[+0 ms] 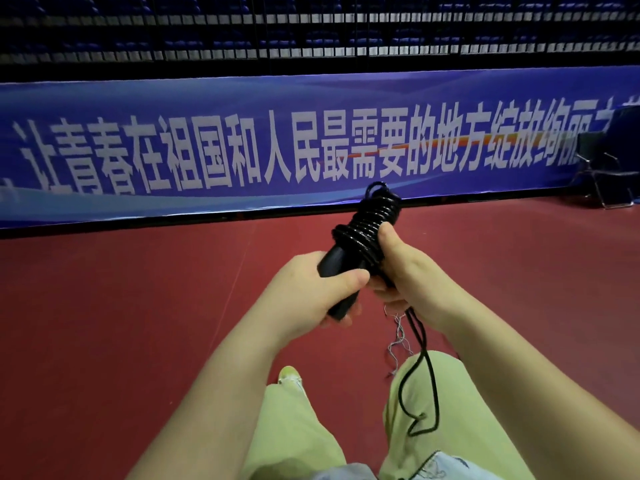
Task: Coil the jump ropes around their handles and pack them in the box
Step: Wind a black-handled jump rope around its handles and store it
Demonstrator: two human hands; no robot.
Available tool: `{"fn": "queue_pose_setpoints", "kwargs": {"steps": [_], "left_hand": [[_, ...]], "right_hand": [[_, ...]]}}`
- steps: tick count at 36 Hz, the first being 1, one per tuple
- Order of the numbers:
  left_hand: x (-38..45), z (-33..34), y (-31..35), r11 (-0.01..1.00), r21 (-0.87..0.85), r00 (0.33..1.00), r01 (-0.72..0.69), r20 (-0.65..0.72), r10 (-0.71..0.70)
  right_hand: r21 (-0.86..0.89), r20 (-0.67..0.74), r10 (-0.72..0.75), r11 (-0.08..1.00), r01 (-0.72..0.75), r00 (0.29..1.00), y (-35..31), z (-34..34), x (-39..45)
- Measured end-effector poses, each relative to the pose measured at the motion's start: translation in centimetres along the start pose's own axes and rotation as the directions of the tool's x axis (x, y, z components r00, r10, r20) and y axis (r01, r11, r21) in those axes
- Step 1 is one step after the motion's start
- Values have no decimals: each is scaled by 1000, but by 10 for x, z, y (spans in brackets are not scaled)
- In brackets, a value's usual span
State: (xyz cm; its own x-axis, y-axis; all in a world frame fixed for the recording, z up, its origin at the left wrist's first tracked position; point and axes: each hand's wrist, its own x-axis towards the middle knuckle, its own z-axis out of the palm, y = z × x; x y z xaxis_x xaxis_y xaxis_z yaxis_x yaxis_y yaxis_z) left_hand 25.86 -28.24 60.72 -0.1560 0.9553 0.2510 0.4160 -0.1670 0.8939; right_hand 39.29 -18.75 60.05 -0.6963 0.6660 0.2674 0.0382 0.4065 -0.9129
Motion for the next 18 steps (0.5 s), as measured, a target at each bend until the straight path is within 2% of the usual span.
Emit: {"fn": "queue_pose_setpoints", "kwargs": {"steps": [2, 5, 8, 10, 13, 15, 17, 18], "left_hand": [[2, -2, 2, 988, 145, 999, -44, -21, 47], [3, -4, 6, 965, 259, 998, -45, -19, 51], [5, -5, 8, 956, 292, 999, -39, -18, 46], [5, -7, 10, 967, 254, 999, -33, 8, 32], [2, -10, 10, 996, 89, 993, -21, 120, 10], [2, -13, 6, 981, -163, 955, 108, 290, -57], [1, -12, 1, 844, -426, 856, 325, 512, -70], [0, -11, -1, 772, -498, 815, 395, 577, -45]], "right_hand": [[-18, -34, 1, 1000, -1, 999, -2, 1, 0], [-82, -95, -2, 997, -6, 995, -5, 0, 1], [-188, -133, -30, 982, 5, 991, -11, -1, 1], [-253, -153, -58, 967, 18, 986, -14, -2, 0], [-302, -155, -141, 949, 89, 978, -16, -5, -1], [-262, -138, -186, 954, 146, 973, -16, -6, -3], [-176, -120, -190, 970, 168, 974, -16, -7, -5], [-145, -101, -194, 973, 178, 976, -15, -7, -5]]}}
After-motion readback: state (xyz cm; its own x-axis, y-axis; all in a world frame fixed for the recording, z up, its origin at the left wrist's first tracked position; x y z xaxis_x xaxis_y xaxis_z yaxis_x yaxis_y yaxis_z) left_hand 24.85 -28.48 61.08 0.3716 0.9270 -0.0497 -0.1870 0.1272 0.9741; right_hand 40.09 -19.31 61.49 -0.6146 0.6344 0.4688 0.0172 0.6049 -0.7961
